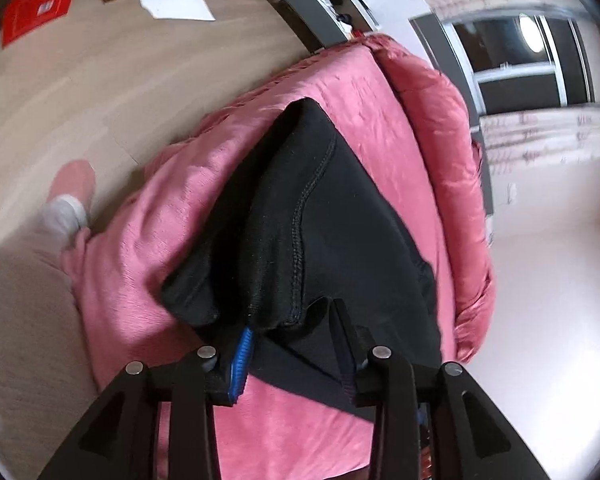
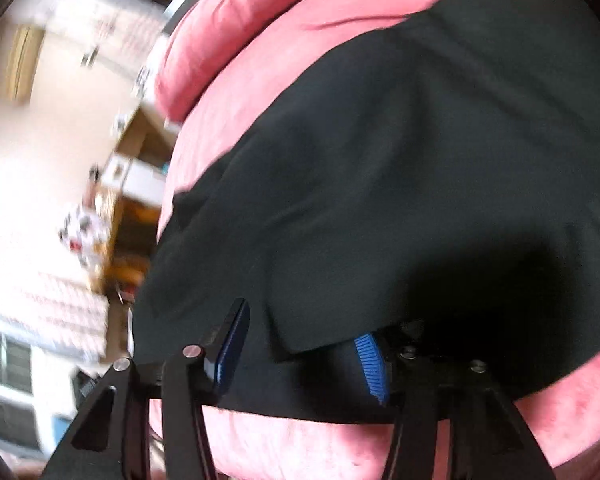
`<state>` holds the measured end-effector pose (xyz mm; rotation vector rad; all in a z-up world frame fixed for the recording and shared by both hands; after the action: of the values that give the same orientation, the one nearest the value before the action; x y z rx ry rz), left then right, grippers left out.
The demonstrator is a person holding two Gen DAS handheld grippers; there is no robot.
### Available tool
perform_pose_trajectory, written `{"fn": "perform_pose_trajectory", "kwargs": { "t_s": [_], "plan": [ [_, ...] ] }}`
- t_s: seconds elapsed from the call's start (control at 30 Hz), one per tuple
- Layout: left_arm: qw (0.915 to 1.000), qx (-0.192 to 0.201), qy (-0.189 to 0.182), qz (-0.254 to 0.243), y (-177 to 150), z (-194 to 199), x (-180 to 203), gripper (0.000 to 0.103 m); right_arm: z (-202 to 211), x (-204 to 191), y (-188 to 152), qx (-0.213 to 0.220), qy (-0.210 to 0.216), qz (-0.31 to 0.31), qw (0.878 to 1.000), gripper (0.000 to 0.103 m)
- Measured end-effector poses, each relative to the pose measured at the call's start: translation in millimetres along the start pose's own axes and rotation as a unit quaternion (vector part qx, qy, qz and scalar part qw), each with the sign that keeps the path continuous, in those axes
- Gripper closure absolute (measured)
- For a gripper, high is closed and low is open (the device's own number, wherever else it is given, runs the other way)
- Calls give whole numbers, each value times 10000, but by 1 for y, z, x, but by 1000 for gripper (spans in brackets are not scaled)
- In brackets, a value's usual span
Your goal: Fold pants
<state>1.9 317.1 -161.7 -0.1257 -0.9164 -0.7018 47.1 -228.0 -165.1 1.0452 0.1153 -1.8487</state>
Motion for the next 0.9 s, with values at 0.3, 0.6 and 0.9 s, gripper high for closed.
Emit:
{"fn": "perform_pose_trajectory", "kwargs": {
  "t_s": [0.3,0.6,0.9],
  "plan": [
    [9992,86,376,-139,1,-4,14,93,31,61,40,826,-360,-877,9921,92],
    [9983,317,334,-365,8,43,28,95,79,7,26,871,-283,242,9955,94],
    [9939,261,1035,-287,-13,24,-6,91,53,59,-12,186,-515,-524,9971,93]
  ]
}}
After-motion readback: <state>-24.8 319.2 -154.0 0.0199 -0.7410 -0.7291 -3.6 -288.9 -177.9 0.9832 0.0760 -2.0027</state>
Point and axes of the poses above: each gripper's, at about its wrist camera, not at the fingertips, and z roughly against the way its jaws point, x to its right, y to its top, the point moved 4 cm from there along -z, roughly the way its jaws point, and after that the axes turned 8 degrees about x, right-handed, at the moved point
